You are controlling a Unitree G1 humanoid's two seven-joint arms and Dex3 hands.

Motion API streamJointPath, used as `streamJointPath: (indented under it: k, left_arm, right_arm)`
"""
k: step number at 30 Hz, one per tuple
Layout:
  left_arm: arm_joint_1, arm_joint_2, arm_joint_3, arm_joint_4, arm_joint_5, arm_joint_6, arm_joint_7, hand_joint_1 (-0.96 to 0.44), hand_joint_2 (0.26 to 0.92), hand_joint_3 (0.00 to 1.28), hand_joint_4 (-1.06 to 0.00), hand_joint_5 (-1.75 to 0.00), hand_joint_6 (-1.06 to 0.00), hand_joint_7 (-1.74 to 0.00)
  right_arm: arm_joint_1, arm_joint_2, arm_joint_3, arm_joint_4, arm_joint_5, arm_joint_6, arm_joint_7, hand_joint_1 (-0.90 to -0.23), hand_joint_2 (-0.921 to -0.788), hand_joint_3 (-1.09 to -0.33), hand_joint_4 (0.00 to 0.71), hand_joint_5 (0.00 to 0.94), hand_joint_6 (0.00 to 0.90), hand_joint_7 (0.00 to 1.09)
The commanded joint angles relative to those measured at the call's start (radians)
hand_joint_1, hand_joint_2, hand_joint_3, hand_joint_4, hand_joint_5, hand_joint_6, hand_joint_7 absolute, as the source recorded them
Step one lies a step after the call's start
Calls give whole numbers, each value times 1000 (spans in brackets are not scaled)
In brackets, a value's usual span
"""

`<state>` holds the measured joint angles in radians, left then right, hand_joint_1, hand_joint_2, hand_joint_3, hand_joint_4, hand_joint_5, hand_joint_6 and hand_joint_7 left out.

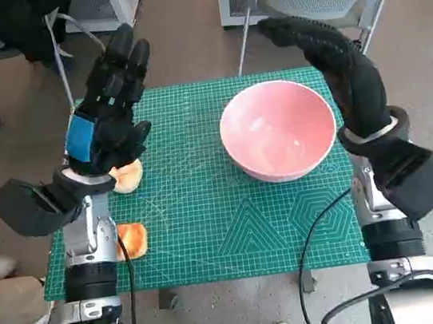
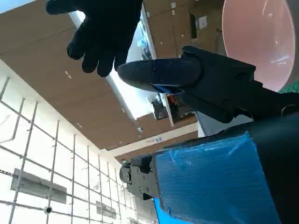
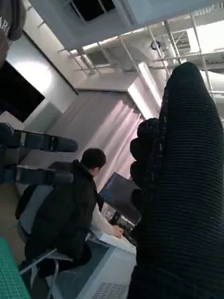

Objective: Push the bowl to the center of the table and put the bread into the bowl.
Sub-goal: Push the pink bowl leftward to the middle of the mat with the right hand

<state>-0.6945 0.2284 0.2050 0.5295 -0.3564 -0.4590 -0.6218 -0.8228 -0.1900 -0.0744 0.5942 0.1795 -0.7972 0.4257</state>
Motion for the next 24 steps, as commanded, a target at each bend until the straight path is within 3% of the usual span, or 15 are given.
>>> streamJointPath:
  k: [1,13,24]
  left_arm:
    - [-7,8,-1,-16,-1,0,-3,-713,921,318,-1,0,-152,-42]
    - [7,3,-2,-44,-8,19,-1,-714,921,317,0,0,-152,-40]
    - [19,1,0,-62,-13,35,0,-711,921,316,0,0,-153,-38]
  right_arm:
    - [7,6,3,7,12,12,15,-695,-921,-836,137,0,-1,465]
    - [21,2,2,-10,13,13,15,-693,-921,-835,137,0,-1,463]
    - [16,-8,-7,-2,-2,4,-1,-688,-921,-837,138,1,-1,458]
